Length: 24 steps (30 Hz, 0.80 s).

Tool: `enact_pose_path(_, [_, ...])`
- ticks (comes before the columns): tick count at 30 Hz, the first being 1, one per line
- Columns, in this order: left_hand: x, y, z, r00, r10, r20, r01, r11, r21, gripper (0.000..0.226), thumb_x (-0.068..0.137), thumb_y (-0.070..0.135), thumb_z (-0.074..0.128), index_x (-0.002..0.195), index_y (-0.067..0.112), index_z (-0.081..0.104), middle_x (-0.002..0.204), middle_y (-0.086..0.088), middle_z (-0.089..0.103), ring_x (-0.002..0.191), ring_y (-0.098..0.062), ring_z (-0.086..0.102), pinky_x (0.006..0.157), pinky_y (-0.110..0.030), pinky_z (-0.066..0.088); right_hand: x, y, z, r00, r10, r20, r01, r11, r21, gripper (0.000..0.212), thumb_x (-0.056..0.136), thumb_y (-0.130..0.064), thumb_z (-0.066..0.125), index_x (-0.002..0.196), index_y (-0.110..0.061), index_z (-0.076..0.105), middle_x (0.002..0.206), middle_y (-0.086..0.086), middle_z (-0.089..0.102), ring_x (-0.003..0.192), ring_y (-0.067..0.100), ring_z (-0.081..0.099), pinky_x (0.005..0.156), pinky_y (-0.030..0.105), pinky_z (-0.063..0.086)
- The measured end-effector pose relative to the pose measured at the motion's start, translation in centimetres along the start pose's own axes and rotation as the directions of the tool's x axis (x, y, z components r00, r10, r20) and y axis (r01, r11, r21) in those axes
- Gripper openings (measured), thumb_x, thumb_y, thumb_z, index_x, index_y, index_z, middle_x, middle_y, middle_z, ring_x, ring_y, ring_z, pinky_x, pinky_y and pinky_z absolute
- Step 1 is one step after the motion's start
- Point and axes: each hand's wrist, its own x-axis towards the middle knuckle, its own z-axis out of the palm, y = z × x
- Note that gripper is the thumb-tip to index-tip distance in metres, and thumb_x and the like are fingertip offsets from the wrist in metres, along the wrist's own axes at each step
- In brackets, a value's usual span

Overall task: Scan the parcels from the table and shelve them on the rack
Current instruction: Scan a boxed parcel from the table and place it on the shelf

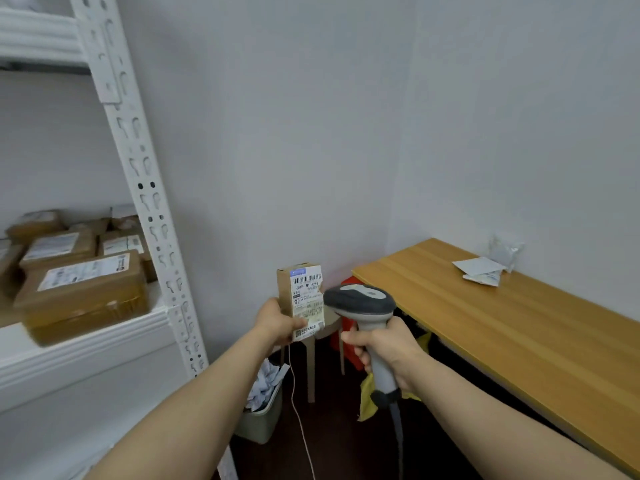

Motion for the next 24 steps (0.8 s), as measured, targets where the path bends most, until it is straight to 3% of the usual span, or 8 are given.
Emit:
enact_pose_path(5, [-1.8, -0.1, -1.0, 0.998, -0.035, -0.047, 0.036, 0.999, 0.033, 0.042, 0.076, 0.002, 0.076, 0.106, 0.010, 0.048, 0.120, -0.018, 0.063, 0.107, -0.034, 0.063, 0.091, -0.049, 0.052, -2.3, -0.6, 0.5, 0.999, 0.000, 0.045, -0.001, 1.000, 0.022, 0.021, 0.078, -0.005, 0.074, 0.066, -0.009, 0.057, 0.051, 0.004, 0.053, 0.041, 0.014, 0.045, 0.045, 0.024, 0.040])
enact_pose_path(9, [-3.8, -0.4, -1.3, 0.997, -0.049, -0.062, 0.053, 0.996, 0.070, 0.039, 0.078, 0.002, 0.075, 0.102, 0.011, 0.047, 0.119, -0.017, 0.063, 0.107, -0.035, 0.062, 0.090, -0.050, 0.053, -3.9, -0.7, 0.4, 0.998, -0.026, 0.063, 0.025, 1.000, 0.006, 0.023, 0.079, -0.005, 0.074, 0.064, -0.009, 0.057, 0.051, 0.005, 0.051, 0.040, 0.014, 0.042, 0.044, 0.023, 0.038])
enact_pose_path(15, [-6.5, -1.2, -2.2, 0.994, -0.067, -0.086, 0.075, 0.993, 0.088, 0.049, 0.080, 0.003, 0.074, 0.122, 0.002, 0.048, 0.123, -0.017, 0.061, 0.109, -0.034, 0.061, 0.088, -0.049, 0.054, -6.2, -0.3, 0.3, 0.996, -0.023, 0.081, 0.021, 0.999, 0.024, 0.024, 0.080, -0.003, 0.073, 0.065, -0.008, 0.055, 0.048, 0.004, 0.050, 0.039, 0.014, 0.041, 0.043, 0.022, 0.038])
enact_pose_path(24, [-9.1, -1.3, -2.7, 0.991, -0.078, -0.112, 0.083, 0.996, 0.040, 0.044, 0.081, 0.002, 0.072, 0.120, 0.002, 0.051, 0.121, -0.016, 0.062, 0.108, -0.035, 0.061, 0.086, -0.051, 0.054, -8.8, -0.3, 0.2, 0.994, -0.036, 0.106, 0.034, 0.999, 0.020, 0.023, 0.080, -0.004, 0.074, 0.063, -0.007, 0.058, 0.048, 0.004, 0.051, 0.040, 0.014, 0.043, 0.045, 0.024, 0.039])
